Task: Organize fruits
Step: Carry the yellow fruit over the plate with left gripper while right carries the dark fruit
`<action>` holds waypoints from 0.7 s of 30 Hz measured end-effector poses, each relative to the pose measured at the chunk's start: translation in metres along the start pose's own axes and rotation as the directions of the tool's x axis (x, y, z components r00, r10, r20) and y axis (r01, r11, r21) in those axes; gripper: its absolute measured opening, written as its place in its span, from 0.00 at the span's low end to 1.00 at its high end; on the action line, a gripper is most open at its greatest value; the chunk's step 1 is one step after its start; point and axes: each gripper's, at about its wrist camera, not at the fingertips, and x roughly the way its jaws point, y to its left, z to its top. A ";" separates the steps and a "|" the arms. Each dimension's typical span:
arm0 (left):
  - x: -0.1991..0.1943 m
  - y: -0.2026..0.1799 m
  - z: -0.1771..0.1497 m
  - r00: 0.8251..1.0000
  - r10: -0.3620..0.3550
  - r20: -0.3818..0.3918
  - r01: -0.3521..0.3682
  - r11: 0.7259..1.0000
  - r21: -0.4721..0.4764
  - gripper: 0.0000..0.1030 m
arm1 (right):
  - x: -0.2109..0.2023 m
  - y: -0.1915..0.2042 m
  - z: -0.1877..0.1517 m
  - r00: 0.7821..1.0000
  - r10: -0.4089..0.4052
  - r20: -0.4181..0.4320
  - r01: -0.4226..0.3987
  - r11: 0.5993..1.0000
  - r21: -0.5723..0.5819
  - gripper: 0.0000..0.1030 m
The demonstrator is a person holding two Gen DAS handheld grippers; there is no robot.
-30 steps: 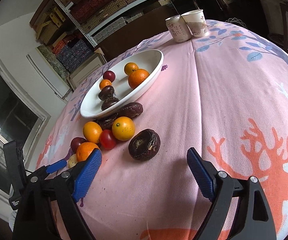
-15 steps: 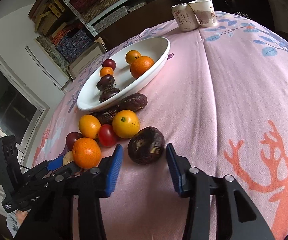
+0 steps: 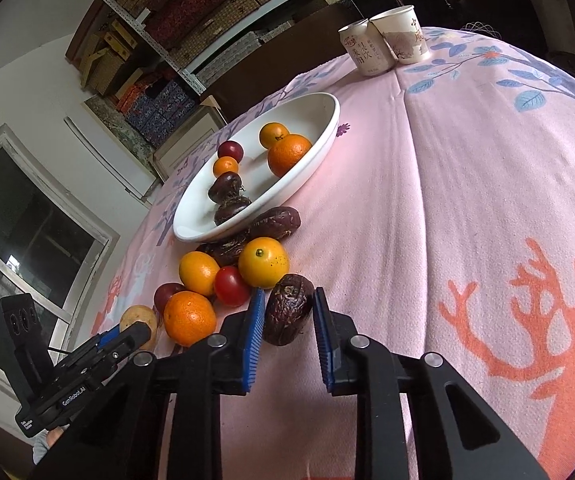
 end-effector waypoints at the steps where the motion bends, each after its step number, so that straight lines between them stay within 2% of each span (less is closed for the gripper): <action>1: -0.003 0.001 0.001 1.000 -0.003 0.009 0.003 1.000 -0.005 0.39 | -0.002 0.000 0.000 1.000 0.006 0.008 -0.006 1.000 0.003 0.23; 8: -0.001 0.004 0.001 1.000 -0.012 0.003 0.012 1.000 -0.010 0.39 | -0.003 0.000 0.001 1.000 0.020 0.013 -0.020 1.000 0.003 0.22; 15: -0.004 0.006 0.003 1.000 -0.020 0.014 0.020 1.000 -0.018 0.39 | -0.017 -0.001 0.002 0.996 0.054 0.071 -0.055 0.998 0.016 0.22; 18: -0.003 0.009 0.016 0.999 -0.039 0.011 0.039 0.999 -0.034 0.39 | -0.017 0.001 0.009 0.995 0.081 0.058 -0.083 0.996 0.029 0.22; 21: 0.002 0.009 0.042 1.000 -0.014 0.022 0.015 1.000 -0.028 0.39 | -0.017 0.009 0.028 0.993 0.103 0.055 -0.104 0.994 0.027 0.21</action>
